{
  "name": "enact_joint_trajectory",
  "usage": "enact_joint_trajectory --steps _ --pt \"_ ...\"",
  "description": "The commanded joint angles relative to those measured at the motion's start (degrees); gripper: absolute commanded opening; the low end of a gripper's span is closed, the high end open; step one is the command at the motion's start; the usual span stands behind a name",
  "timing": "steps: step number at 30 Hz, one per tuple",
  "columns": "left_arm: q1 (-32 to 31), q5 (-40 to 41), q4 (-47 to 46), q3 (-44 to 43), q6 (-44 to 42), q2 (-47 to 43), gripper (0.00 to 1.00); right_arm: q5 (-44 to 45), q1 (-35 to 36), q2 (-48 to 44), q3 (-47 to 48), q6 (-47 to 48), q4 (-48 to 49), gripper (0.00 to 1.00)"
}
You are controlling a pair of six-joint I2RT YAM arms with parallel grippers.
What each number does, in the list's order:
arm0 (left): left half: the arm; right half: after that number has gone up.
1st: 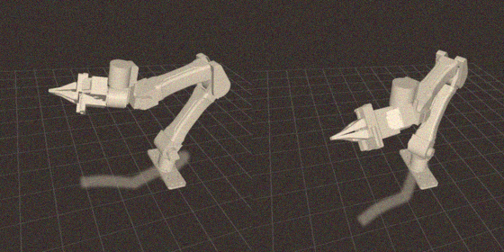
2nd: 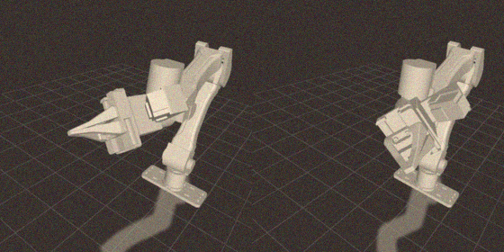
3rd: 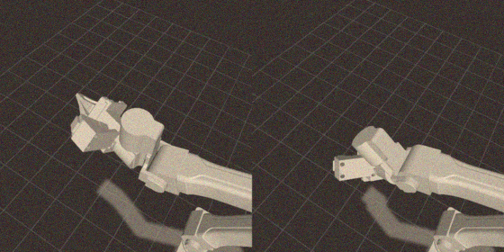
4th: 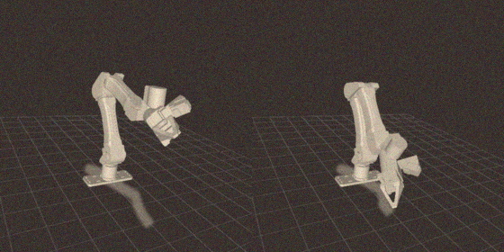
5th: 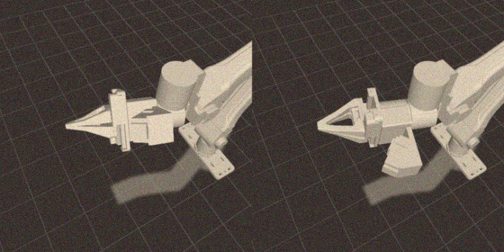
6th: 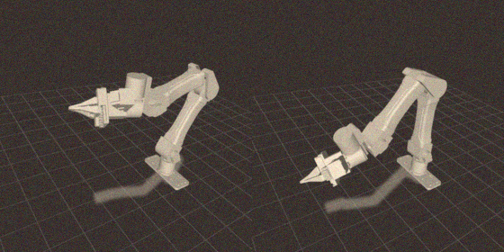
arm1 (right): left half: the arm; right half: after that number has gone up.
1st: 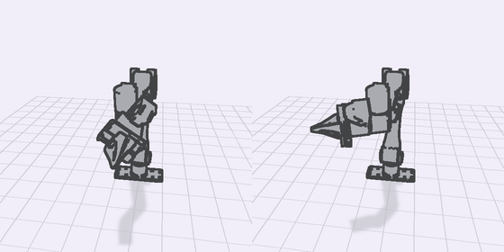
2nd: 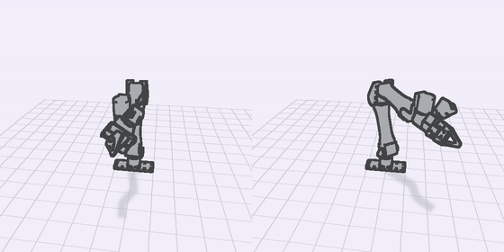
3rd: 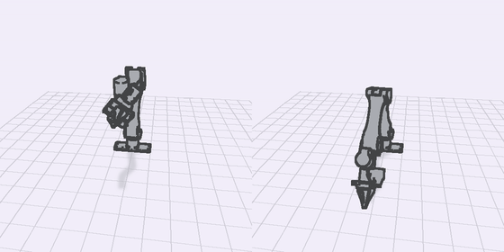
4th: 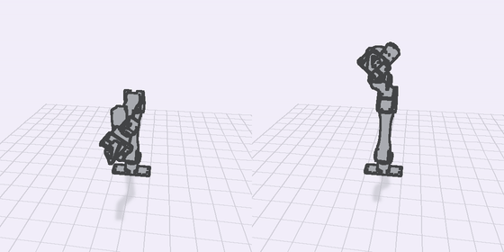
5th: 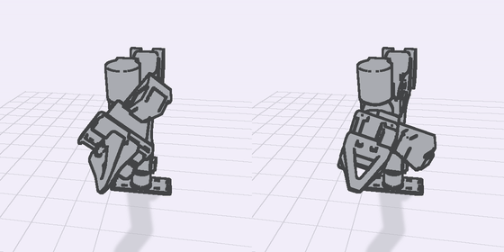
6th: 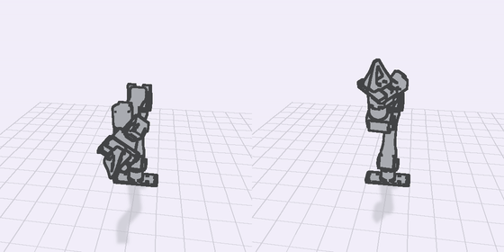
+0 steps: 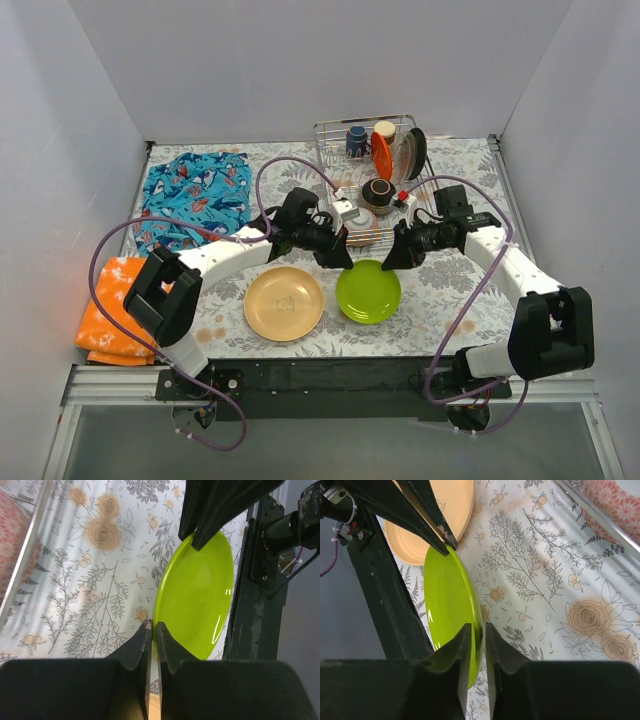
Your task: Load the mixed dishes into the dish rack
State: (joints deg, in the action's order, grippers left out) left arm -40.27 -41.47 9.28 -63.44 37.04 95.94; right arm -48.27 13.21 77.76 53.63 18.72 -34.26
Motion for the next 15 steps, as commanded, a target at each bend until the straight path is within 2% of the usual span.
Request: enact_joint_trajectory --steps 1,4,7,8,9,10,12,13,14,15 --pt "0.4 0.9 -0.8 -0.5 -2.2 -5.2 0.00 -2.6 0.6 2.1 4.4 -1.2 -0.5 0.31" --pt "0.7 1.1 -1.6 -0.5 -1.8 -5.8 0.00 -2.6 1.8 3.6 6.0 -1.5 -0.5 0.36" --pt "1.5 1.1 -2.6 -0.8 -1.1 -6.0 0.00 -1.7 3.7 5.5 7.5 -1.1 -1.0 0.35" --pt "1.6 1.3 -2.9 -0.9 -1.0 -6.0 0.00 -1.4 4.2 5.7 7.8 -0.9 -1.1 0.29" --pt "2.0 1.4 -2.9 -1.0 -1.1 -6.1 0.00 -0.6 4.8 5.9 8.2 -0.7 -1.0 0.19" --pt "2.3 2.5 -2.9 -1.1 -1.1 -6.1 0.00 -0.2 5.0 6.4 9.1 -0.7 -0.6 0.02" --pt "3.2 5.9 -2.3 -1.3 -1.0 -6.7 0.00 0.4 5.1 7.2 10.4 -0.8 -0.4 0.01" --pt "3.5 10.1 -1.9 -1.3 -1.0 -7.1 0.06 0.6 5.1 7.9 12.4 -0.7 -0.1 0.01" --pt "4.1 14.2 -1.8 -1.9 -0.7 -7.4 0.17 1.1 5.1 8.0 13.3 -1.6 0.5 0.01" --pt "5.4 18.3 -0.9 -2.3 0.7 -8.0 0.46 4.1 5.1 8.3 14.7 -3.1 2.0 0.01"
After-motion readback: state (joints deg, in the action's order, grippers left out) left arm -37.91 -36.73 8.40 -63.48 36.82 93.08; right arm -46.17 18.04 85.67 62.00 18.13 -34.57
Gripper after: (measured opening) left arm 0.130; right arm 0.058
